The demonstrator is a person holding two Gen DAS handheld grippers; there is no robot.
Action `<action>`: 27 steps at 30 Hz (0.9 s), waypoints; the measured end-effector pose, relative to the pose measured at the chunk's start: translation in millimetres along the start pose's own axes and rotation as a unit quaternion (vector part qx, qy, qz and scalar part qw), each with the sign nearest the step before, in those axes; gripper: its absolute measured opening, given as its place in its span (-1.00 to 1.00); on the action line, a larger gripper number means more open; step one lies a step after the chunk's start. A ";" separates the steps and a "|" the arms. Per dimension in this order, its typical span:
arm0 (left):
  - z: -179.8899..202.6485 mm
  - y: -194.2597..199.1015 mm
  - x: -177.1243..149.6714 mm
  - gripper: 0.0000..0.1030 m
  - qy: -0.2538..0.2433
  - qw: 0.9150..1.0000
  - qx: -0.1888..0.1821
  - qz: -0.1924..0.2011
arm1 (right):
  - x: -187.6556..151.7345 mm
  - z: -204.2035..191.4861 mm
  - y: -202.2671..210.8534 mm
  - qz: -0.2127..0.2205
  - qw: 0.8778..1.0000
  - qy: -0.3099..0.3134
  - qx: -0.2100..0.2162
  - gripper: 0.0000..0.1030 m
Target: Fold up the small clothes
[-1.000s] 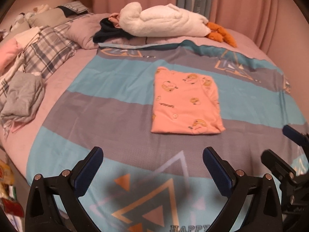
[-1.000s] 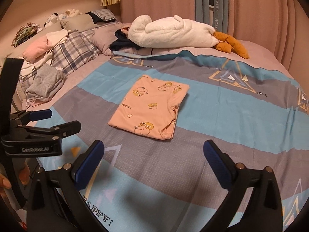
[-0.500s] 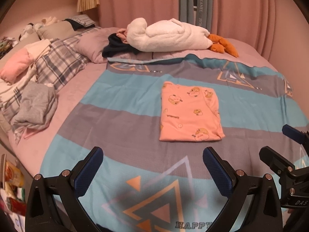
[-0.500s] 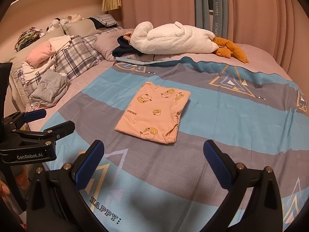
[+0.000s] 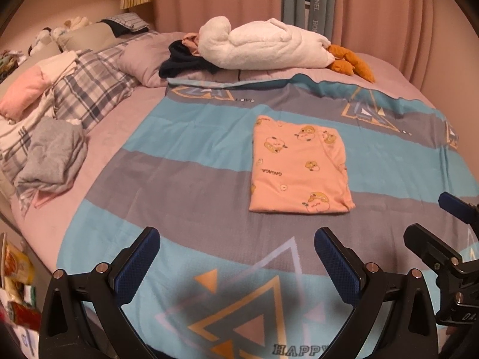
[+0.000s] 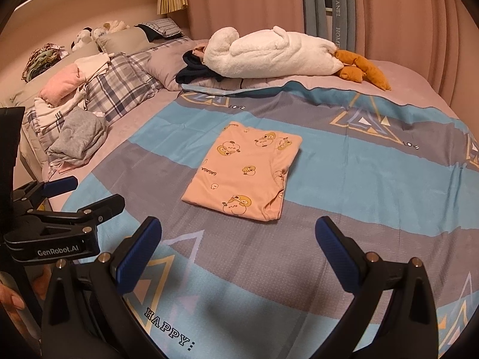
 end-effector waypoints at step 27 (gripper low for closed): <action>0.2 -12.8 2.3 0.98 -0.006 1.000 -0.001 -0.013 | 4.5 -3.8 -15.6 -0.012 1.000 0.008 0.002 1.00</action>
Point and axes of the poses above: each gripper's, at about its wrist camera, not at the fingertips, and y roughly against the way its jaws point, z to its right, x to its top, the point moved 2 cm from there along -y, roughly the way its jaws point, and after that the axes turned 6 degrees about x, right-handed, at the moved point
